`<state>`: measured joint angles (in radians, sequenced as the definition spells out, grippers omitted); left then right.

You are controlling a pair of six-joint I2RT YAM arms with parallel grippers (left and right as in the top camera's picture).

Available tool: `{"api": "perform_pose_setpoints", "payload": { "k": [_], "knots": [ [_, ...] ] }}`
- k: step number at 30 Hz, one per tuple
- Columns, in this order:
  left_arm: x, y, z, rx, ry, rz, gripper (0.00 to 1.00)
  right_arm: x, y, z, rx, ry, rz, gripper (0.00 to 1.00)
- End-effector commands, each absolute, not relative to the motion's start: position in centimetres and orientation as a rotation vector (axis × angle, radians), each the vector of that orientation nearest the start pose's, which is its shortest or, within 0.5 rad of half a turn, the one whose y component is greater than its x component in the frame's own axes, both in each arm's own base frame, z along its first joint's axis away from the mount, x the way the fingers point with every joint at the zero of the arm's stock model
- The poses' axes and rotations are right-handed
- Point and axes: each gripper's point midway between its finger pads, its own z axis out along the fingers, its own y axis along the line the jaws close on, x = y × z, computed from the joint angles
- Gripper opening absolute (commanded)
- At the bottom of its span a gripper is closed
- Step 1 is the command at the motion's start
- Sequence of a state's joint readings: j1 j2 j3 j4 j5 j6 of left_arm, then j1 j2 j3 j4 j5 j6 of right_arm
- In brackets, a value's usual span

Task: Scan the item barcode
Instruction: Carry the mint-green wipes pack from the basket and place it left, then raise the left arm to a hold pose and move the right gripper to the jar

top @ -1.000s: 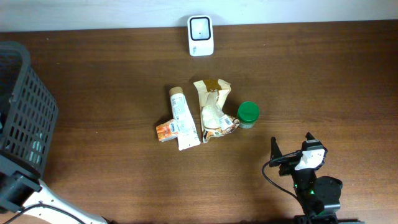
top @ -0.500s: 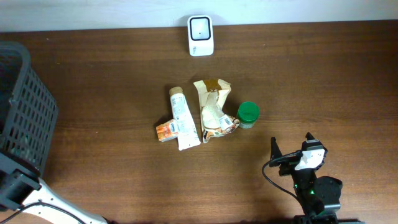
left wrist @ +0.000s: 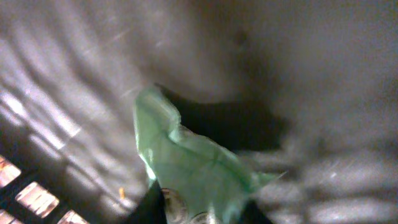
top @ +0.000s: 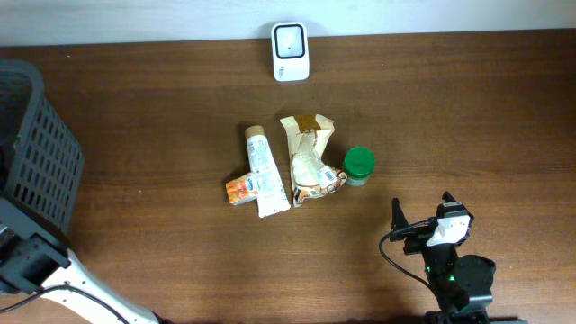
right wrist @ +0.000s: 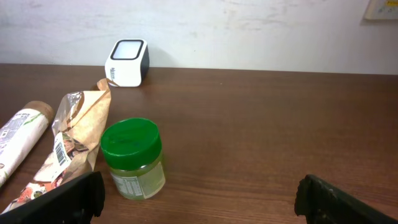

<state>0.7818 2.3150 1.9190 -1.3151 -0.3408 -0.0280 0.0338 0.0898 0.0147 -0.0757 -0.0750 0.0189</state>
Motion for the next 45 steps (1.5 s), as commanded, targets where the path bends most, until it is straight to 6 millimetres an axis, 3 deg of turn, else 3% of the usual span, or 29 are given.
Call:
{"api": "perform_pose_setpoints", "payload": {
  "k": [1, 4, 8, 10, 12, 14, 15, 16, 18, 20, 21, 22, 23, 24, 25, 27, 28, 30, 33, 35, 39, 40, 41, 42, 45],
  "knots": [
    [24.5, 32.4, 1.6, -1.338, 3.15, 0.385, 0.0, 24.8, 2.2, 14.0, -0.069, 1.724, 0.109, 0.98],
    [25.4, 33.3, 4.0, -1.389, 3.081, 0.411, 0.0, 24.8, 2.2, 14.0, -0.069, 1.724, 0.109, 0.98],
    [29.9, 35.1, 14.5, -1.336, 2.844, 0.506, 0.0, 24.8, 2.2, 14.0, -0.069, 1.724, 0.109, 0.98],
    [33.1, 34.8, 21.9, -1.247, 2.619, 0.503, 0.0, 24.8, 2.2, 14.0, -0.069, 1.724, 0.109, 0.98],
    [35.8, 33.0, 28.2, -1.13, 2.421, 0.432, 0.0, 24.8, 2.2, 14.0, -0.069, 1.724, 0.109, 0.98],
    [38.0, 28.5, 36.3, -0.958, 2.197, 0.339, 0.0, 24.8, 2.2, 14.0, -0.069, 1.724, 0.109, 0.98],
    [38.3, 26.9, 38.4, -0.904, 2.155, 0.334, 0.0, 24.8, 2.2, 14.0, -0.069, 1.724, 0.109, 0.99],
    [38.3, 24.2, 41.7, -0.824, 2.086, 0.316, 0.0, 24.8, 2.2, 14.0, -0.069, 1.724, 0.109, 0.98],
    [37.8, 18.9, 46.1, -0.707, 2.004, 0.249, 0.0, 24.7, 2.2, 14.0, -0.069, 1.724, 0.109, 0.98],
    [37.7, 14.7, 45.4, -0.621, 2.084, 0.191, 0.0, 24.8, 2.2, 14.0, -0.069, 1.724, 0.109, 0.98],
    [39.6, 10.8, 43.9, -0.486, 2.176, 0.088, 0.0, 24.7, 2.2, 14.0, -0.069, 1.724, 0.109, 0.98],
    [40.7, 8.2, 42.2, -0.42, 2.249, 0.035, 0.0, 24.8, 2.2, 14.0, -0.069, 1.724, 0.109, 0.98],
    [41.8, 5.3, 39.5, -0.352, 2.359, 0.001, 0.0, 24.8, 2.2, 14.0, -0.069, 1.724, 0.109, 0.98],
    [42.5, 1.4, 35.0, -0.256, 2.532, -0.03, 0.0, 24.8, 2.2, 14.0, -0.069, 1.724, 0.109, 0.98],
    [42.3, -1.1, 31.5, -0.199, 2.662, -0.027, 0.0, 24.8, 2.2, 14.0, -0.069, 1.724, 0.109, 0.98],
    [41.2, -3.4, 25.6, -0.23, 2.844, 0.103, 0.0, 24.8, 2.2, 14.0, -0.069, 1.724, 0.109, 0.98],
    [40.9, -5.0, 21.8, -0.193, 2.919, 0.172, 0.0, 24.7, 2.2, 14.0, -0.069, 1.724, 0.109, 0.98],
    [40.8, -5.8, 18.3, -0.238, 2.964, 0.188, 0.0, 24.8, 2.2, 14.0, -0.069, 1.724, 0.109, 0.98],
    [39.7, -4.9, 12.5, -0.39, 3.023, 0.254, 0.0, 24.8, 2.2, 14.0, -0.069, 1.724, 0.109, 0.98],
    [39.2, -4.8, 9.5, -0.394, 3.043, 0.267, 0.0, 24.8, 2.2, 14.0, -0.069, 1.724, 0.109, 0.98],
    [38.7, -3.3, 5.3, -0.45, 3.044, 0.272, 0.0, 24.7, 2.2, 14.0, -0.069, 1.724, 0.109, 0.98],
    [38.6, -3.0, 5.0, -0.459, 3.045, 0.273, 0.04, 24.8, 2.2, 14.0, -0.069, 1.724, 0.109, 0.98],
    [38.8, -3.1, 5.0, -0.461, 3.039, 0.263, 0.56, 24.7, 2.2, 14.0, -0.069, 1.724, 0.109, 0.98],
    [39.0, -3.5, 5.0, -0.456, 3.038, 0.235, 0.7, 24.7, 2.2, 14.0, -0.069, 1.724, 0.109, 0.98],
    [40.5, -5.3, 6.0, -0.404, 2.995, 0.149, 0.75, 24.8, 2.2, 14.0, -0.069, 1.724, 0.109, 0.98]
  ]
}}
